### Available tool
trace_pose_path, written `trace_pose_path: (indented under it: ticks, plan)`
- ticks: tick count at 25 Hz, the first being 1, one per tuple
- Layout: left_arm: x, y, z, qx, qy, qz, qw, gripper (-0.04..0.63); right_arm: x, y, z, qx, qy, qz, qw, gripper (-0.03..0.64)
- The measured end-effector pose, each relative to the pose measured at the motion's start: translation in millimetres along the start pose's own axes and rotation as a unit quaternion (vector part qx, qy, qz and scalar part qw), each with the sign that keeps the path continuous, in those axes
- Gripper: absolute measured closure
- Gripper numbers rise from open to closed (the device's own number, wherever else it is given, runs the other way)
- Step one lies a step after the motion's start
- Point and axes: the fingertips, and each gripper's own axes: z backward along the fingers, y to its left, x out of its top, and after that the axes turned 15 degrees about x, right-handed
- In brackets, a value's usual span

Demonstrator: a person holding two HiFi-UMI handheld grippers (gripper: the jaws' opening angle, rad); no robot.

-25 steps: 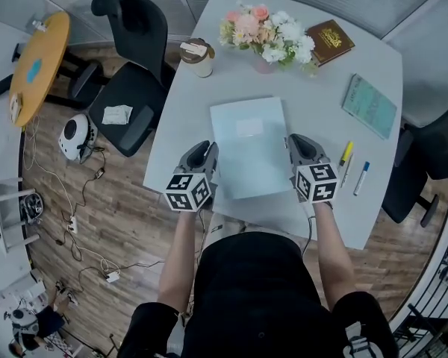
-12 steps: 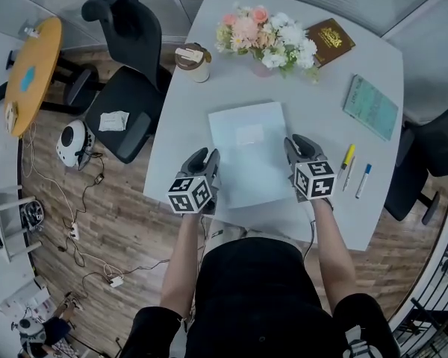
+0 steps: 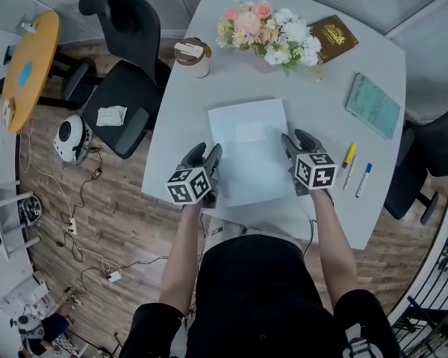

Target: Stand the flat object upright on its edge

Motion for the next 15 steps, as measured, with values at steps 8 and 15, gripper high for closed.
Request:
trace_pose_path:
  ticks: [8, 15]
  plan:
    - [-7.8, 3.7, -18.1, -0.002, 0.024, 0.021, 0.9995, 0.357, -9.8, -15.9, -14.3, 0.008, 0.003, -0.033, 0.999, 0.379]
    - [-14.1, 10.5, -35.2, -0.01, 0.042, 0.061, 0.9972, 0.347, -14.9, -23.6, -27.2, 0.012, 0.01, -0.051, 0.999, 0.374]
